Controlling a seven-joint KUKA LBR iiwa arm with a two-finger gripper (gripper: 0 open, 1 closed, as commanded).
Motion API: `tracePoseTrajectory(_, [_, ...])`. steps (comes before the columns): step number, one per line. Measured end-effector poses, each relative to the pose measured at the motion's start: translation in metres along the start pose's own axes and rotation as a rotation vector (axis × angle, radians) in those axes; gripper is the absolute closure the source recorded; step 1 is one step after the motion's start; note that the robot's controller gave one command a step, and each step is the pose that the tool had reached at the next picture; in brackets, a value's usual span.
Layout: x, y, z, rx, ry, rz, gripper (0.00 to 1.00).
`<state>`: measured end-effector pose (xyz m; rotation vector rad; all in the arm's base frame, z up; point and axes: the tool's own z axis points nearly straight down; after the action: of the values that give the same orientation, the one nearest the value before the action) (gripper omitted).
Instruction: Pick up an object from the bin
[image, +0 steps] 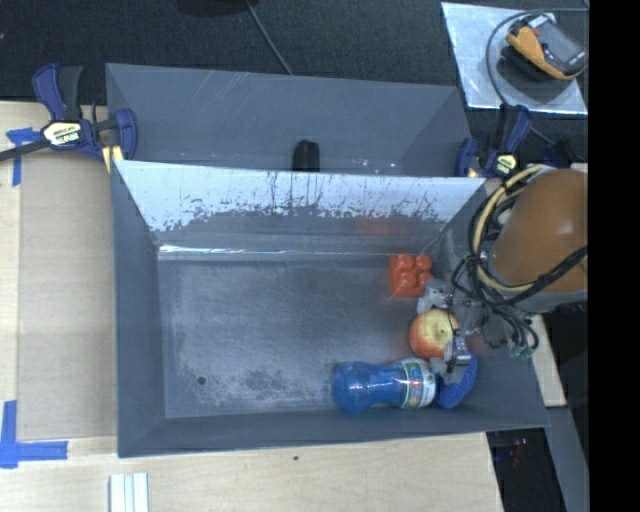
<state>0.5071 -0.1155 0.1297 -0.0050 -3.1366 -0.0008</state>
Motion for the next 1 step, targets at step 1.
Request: tracePoseTrajectory(1, [-0.0020, 0.0004, -0.0046, 0.001, -0.008, -0.003, 0.00])
